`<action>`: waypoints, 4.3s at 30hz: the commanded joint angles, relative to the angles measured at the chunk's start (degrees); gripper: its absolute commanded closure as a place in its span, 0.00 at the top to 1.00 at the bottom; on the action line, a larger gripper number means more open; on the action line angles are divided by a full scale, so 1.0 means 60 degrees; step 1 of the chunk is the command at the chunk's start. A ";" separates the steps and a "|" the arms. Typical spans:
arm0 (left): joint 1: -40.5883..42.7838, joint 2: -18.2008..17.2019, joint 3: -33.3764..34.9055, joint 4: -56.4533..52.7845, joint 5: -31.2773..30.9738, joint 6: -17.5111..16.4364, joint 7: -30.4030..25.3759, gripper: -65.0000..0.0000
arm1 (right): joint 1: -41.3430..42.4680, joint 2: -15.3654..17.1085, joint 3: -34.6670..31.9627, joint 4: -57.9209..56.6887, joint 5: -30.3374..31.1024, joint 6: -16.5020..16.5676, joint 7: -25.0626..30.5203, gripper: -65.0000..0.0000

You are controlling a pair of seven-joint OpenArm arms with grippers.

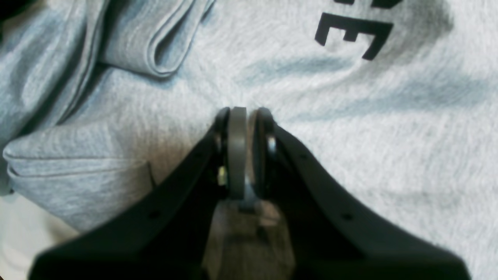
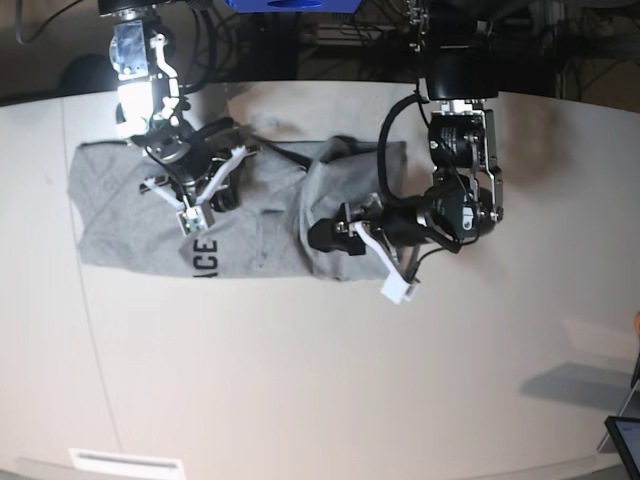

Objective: Fold the T-shirt properly
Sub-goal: 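Press the folded fabric down with the left gripper, then smooth the folded end with the left gripper while the right gripper holds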

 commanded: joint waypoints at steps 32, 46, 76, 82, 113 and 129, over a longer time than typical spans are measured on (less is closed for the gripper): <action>0.1650 -0.1798 0.2654 0.4503 0.9128 -0.3445 -0.3201 0.56 | 0.0139 0.0034 -0.0025 -0.0012 -0.0070 -0.0027 -0.0913 0.10; 0.1240 -0.2369 -0.0540 0.2964 0.2476 -0.3995 -0.3128 0.55 | 0.0139 0.0019 -0.0025 -0.0012 -0.0070 -0.0027 -0.0913 0.10; 0.0229 -0.1900 0.2097 0.0517 0.4439 -0.3995 -0.3157 0.55 | 0.0256 0.0004 0.0004 -0.0012 -0.0070 -0.0027 -0.0913 0.10; 0.0258 -0.2486 0.2097 0.0371 0.4454 -0.3995 -0.3157 0.55 | 0.0256 0.0034 -0.0040 0.0383 -0.0070 0.0032 -0.1455 0.11; 0.0317 -0.3922 0.1936 0.1162 0.5977 -0.3995 -0.3128 0.55 | -0.0008 0.0019 0.0312 0.3006 -0.0041 0.0047 -0.2305 0.38; 0.0625 -0.1651 0.0617 0.4473 0.5963 -0.3995 -0.1252 0.55 | 0.0197 0.0239 0.0370 0.2992 -0.0070 0.0061 -0.2422 0.38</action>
